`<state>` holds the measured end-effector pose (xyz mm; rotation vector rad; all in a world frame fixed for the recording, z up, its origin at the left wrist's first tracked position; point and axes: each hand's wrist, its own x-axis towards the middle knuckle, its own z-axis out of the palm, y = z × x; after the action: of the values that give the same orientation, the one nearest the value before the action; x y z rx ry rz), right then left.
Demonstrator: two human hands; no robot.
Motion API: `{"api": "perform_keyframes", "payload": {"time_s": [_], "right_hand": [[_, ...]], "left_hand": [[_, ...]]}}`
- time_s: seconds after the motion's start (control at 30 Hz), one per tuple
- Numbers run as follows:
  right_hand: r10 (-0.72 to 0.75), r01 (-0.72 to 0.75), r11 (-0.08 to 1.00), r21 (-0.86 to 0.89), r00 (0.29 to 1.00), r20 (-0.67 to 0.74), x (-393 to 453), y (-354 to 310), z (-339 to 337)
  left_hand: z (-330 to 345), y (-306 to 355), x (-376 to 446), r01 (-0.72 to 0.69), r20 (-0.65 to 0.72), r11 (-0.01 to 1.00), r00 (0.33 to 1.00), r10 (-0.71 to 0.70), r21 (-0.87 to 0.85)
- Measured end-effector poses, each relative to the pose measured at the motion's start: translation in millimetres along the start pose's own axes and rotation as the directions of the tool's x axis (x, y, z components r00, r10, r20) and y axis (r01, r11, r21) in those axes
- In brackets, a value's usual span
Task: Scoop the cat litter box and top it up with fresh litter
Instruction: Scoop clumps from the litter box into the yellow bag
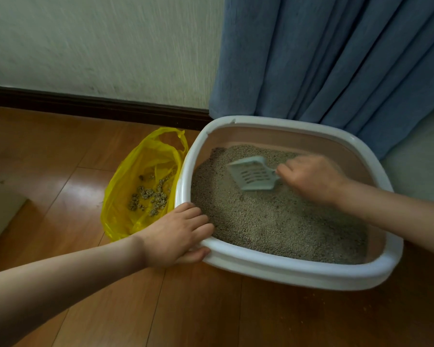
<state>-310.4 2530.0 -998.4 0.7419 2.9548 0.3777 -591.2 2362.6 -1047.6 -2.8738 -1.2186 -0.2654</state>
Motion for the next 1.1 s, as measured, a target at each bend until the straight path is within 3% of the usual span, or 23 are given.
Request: {"api": "perform_keyframes", "payload": {"time_s": [0.13,0.23,0.43,0.6,0.7,0.8,0.93,1.1], "right_hand": [[0.234,-0.231,0.972,-0.045,0.969,0.074,7.0,3.3,-3.4],[0.356,-0.368,0.929,0.039,0.918,0.172,12.2,-9.4,4.4],[0.365,-0.501,0.822,0.270,0.828,0.425,-2.1,-14.3,43.9],[0.313,-0.458,0.828,0.322,0.855,0.413,-11.2,-20.2,60.3],[0.281,-0.373,0.897,0.237,0.895,0.346,-9.4,-23.8,68.9],[0.298,-0.380,0.900,0.212,0.893,0.337,-5.9,-26.0,69.5],[0.267,-0.424,0.832,0.359,0.872,0.410,-4.8,-29.9,66.3],[0.113,-0.342,0.824,0.453,0.881,0.459,-14.2,-29.0,66.1]], "left_hand": [[0.3,0.0,0.0,-0.005,-0.009,1.000,1.000,0.005,-0.003],[0.6,0.2,-0.2,-0.004,-0.009,1.000,1.000,0.004,-0.003],[-0.3,0.4,-0.1,0.003,0.012,1.000,1.000,-0.003,0.000],[1.4,-0.3,-0.6,0.009,0.015,1.000,1.000,-0.010,0.014],[1.0,0.2,0.0,0.002,0.002,1.000,1.000,-0.002,0.008],[0.6,0.2,0.3,-0.001,-0.003,1.000,1.000,0.001,0.006],[0.4,0.3,0.0,0.004,0.004,1.000,1.000,-0.004,-0.004],[0.1,0.1,-0.5,0.009,0.006,1.000,1.000,-0.009,-0.001]]}}
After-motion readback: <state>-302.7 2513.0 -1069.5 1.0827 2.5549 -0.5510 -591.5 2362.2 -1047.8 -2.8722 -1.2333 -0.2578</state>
